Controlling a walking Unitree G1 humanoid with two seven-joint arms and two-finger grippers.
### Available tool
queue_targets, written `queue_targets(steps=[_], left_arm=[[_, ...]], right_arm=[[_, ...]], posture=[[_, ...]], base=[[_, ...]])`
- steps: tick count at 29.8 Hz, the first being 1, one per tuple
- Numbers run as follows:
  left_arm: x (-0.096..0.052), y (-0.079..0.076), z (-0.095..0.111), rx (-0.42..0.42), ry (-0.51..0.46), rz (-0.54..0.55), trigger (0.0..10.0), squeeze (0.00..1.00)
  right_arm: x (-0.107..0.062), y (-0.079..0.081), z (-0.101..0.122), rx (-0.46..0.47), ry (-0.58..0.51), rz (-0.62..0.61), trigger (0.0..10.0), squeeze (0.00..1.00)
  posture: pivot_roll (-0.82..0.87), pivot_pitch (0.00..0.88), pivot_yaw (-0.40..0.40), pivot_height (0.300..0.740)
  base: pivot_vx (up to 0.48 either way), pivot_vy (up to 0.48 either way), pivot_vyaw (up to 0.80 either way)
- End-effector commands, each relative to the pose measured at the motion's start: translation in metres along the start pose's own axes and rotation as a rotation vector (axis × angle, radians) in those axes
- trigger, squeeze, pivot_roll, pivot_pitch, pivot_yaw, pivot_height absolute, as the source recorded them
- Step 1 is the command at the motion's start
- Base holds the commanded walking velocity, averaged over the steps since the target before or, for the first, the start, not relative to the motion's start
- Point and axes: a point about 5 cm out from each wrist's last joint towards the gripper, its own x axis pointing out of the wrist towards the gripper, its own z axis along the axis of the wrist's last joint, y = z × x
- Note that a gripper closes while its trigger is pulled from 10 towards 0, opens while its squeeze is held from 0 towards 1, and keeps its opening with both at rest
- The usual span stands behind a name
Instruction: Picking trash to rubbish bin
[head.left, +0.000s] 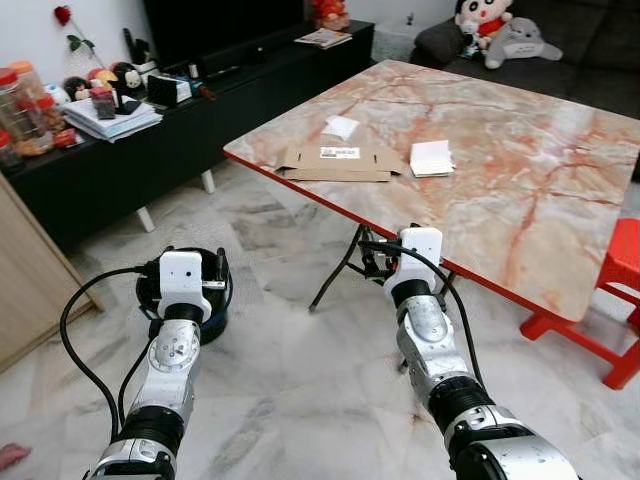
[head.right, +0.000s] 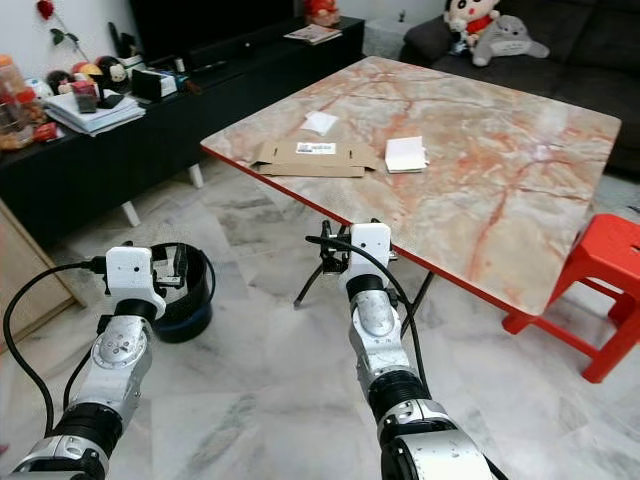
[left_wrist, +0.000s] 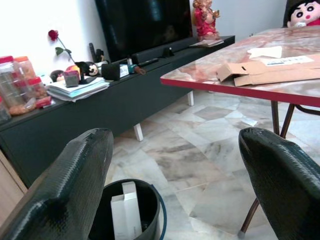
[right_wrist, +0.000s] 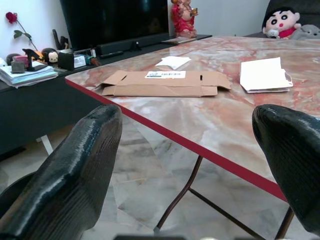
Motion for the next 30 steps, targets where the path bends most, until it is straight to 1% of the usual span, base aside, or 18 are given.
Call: queue_targets(steps=[1,8,28,30], left_arm=[[0.0032,0.0017,0.0045,-0.004,-0.018,0.008,10.0,0.0],[0.0038,0.003,0.0053,-0.005,-0.018,0.013,10.0,0.0],[0.0048,0.0003,0.0064,-0.007,-0.02,0.002,10.0,0.0],[0.0051,-0.0008,0.0056,-0.017,-0.01,0.002,10.0,0.0]], right_arm=[[0.0037,0.0035,0.0039,-0.002,-0.001,0.017,10.0,0.0],[0.0038,0.0047,0.0039,-0.003,0.0,0.024,10.0,0.0],[0.0042,0.0058,0.0047,-0.001,-0.003,0.025,10.0,0.0],[0.0042,0.0054,0.0046,-0.002,-0.002,0.023,10.0,0.0]], posture=[[-0.03,0.0,0.008,0.74],[-0.03,0.006,0.007,0.74],[-0.04,0.009,0.012,0.74],[-0.04,0.009,0.012,0.74]], base=[[0.0,0.0,-0.8],[0.0,0.0,-0.8],[0.0,0.0,-0.8],[0.0,0.467,-0.8]])
